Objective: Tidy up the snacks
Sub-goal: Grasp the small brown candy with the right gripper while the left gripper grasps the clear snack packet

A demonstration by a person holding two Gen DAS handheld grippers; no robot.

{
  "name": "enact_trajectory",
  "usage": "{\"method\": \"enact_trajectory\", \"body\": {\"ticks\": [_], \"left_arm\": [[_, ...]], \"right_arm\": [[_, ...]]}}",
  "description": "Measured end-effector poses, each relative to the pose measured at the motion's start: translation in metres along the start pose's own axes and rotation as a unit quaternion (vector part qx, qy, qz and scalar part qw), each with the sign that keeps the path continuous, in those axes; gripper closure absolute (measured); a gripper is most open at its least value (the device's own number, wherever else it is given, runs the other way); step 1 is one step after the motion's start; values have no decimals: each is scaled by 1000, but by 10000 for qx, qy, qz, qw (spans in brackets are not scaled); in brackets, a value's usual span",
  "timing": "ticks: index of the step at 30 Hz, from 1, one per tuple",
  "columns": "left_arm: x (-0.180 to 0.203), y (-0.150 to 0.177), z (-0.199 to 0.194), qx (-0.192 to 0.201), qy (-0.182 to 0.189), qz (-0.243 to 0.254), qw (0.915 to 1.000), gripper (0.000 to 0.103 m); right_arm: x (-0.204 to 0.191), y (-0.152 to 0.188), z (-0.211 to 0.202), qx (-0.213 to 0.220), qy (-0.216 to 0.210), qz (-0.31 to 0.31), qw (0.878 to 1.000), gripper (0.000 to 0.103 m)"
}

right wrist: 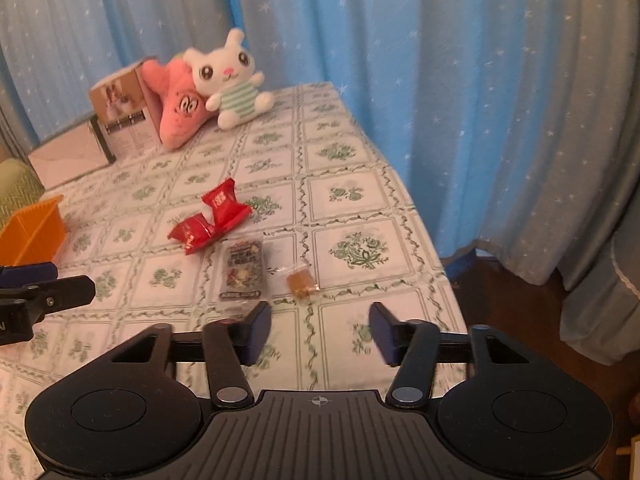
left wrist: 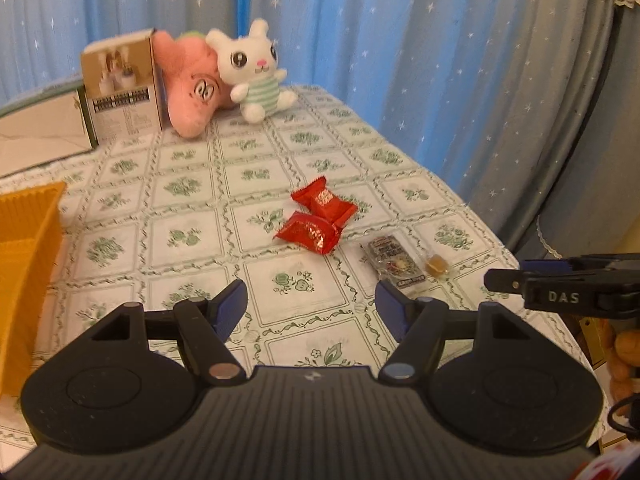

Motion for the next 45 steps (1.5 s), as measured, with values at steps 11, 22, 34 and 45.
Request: {"method": "enact_trajectory", "body": {"ticks": [11,22,34,45], "left_arm": [[6,1,46,-357,106,-135,9992,40],[7,1,64,-449,285,-155,9985,41],[24,-3,86,-364,710,298,9964,46],[57,-6,109,-347,862,1004,9906,67]], "right_arm": [[-1,-14,70,-396,-95,-794,9960,64],[-12,-12,90,-578,-155,-937,9938,81],[-3,-12,77,-477,-462,-356,9972,82],[18,-8,57,-373,-246,-41,9990,82]]}}
Point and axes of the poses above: each gripper's, at about its wrist camera, not at the fingertips, and z roughly the way its jaws point, x to its right, y to its underside, the point moved 7 cm from there along z, roughly the way its jaws point, and after that the axes turned 9 degrees about -y, right-handed, at the moved point
